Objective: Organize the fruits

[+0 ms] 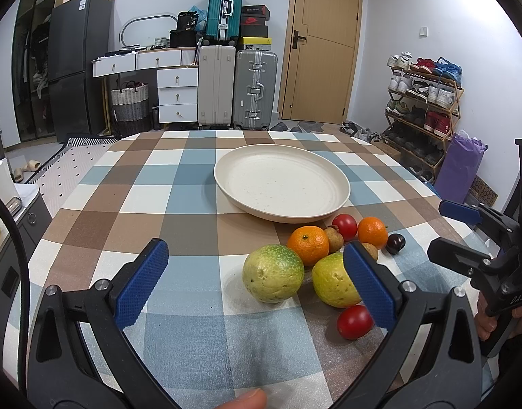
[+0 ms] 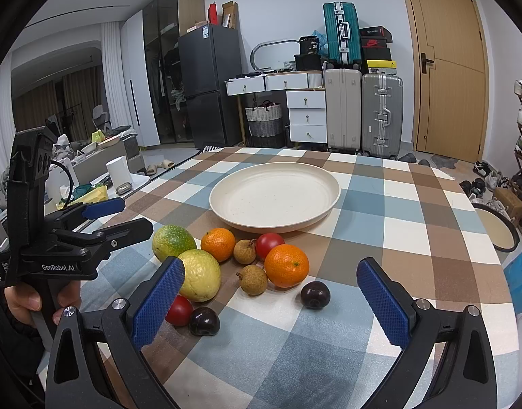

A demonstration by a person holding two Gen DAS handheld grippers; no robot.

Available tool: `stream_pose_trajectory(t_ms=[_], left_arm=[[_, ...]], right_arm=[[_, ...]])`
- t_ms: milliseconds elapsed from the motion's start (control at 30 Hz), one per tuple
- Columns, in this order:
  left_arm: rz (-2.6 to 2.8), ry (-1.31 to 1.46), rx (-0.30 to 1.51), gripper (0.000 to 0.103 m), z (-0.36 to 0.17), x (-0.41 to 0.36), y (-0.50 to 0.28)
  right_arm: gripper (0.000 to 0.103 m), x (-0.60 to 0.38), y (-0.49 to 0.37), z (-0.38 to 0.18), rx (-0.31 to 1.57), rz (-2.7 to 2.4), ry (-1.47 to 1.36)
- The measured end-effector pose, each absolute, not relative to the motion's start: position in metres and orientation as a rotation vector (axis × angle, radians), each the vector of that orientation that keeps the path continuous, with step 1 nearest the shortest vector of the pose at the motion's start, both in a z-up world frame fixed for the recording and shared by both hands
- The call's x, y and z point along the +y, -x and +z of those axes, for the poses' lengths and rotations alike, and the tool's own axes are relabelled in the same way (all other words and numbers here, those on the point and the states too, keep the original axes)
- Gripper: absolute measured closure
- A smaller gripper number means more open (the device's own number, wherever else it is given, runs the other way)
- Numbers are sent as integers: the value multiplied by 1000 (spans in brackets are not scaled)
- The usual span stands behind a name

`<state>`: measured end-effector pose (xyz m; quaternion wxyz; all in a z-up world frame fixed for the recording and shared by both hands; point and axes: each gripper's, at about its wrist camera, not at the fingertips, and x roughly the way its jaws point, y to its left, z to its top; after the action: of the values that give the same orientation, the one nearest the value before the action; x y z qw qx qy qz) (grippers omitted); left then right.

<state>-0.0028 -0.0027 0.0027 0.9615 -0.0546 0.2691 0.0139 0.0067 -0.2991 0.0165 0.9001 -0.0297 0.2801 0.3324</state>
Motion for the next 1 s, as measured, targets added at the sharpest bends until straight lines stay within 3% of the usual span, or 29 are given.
stream_pose_trajectory(t_ms=[1000], left_arm=[[40, 110, 558, 1, -2, 3, 5]], right_arm=[[0, -306, -20, 12, 611, 647, 66]])
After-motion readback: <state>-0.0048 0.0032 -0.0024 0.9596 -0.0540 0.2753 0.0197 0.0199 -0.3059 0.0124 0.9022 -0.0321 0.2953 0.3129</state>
